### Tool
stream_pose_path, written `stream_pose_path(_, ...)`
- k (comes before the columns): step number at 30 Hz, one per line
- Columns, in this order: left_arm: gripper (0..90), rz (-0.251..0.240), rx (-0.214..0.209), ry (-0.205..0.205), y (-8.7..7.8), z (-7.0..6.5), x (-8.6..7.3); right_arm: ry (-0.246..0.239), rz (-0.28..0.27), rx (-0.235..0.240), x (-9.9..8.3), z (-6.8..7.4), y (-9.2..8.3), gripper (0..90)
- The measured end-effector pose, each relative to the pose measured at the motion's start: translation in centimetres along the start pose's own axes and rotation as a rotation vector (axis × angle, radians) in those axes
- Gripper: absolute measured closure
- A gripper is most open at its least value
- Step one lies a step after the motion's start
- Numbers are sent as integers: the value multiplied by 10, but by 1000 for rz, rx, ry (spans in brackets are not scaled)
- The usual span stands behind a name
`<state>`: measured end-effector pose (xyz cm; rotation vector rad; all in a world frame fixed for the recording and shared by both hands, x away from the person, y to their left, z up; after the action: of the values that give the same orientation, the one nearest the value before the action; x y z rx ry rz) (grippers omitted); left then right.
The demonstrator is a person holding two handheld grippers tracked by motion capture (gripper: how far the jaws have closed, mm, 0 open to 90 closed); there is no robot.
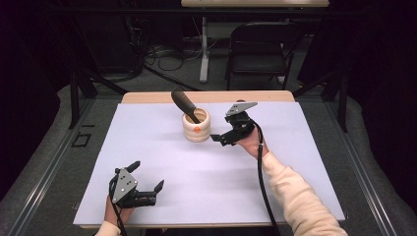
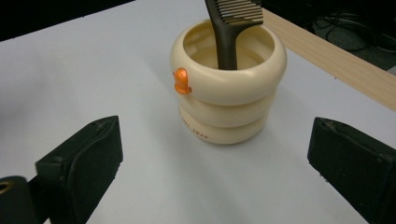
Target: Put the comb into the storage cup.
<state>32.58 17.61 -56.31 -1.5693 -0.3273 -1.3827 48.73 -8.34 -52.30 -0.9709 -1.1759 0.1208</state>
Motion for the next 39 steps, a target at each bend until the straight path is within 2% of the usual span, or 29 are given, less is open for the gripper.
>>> stream_pose_path(13, 2, 0, -1, 3, 0, 1, 1, 8, 36, 3, -22, 0, -5, 0)
stream_pose_path(39, 2, -1, -3, 5, 0, 0, 1, -20, 52, 8, -57, 18, -32, 0)
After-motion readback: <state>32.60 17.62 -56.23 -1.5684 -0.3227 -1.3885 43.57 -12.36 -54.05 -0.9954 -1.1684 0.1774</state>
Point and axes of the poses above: each handheld gripper's, and its own axes: y roughly forward along the jaws, x roughly out of its top, z roughly to its left, the point moved 8 cm from there along y, roughly forward along the jaws, and after that the axes turned 10 degrees about z, right-handed, at the moved point
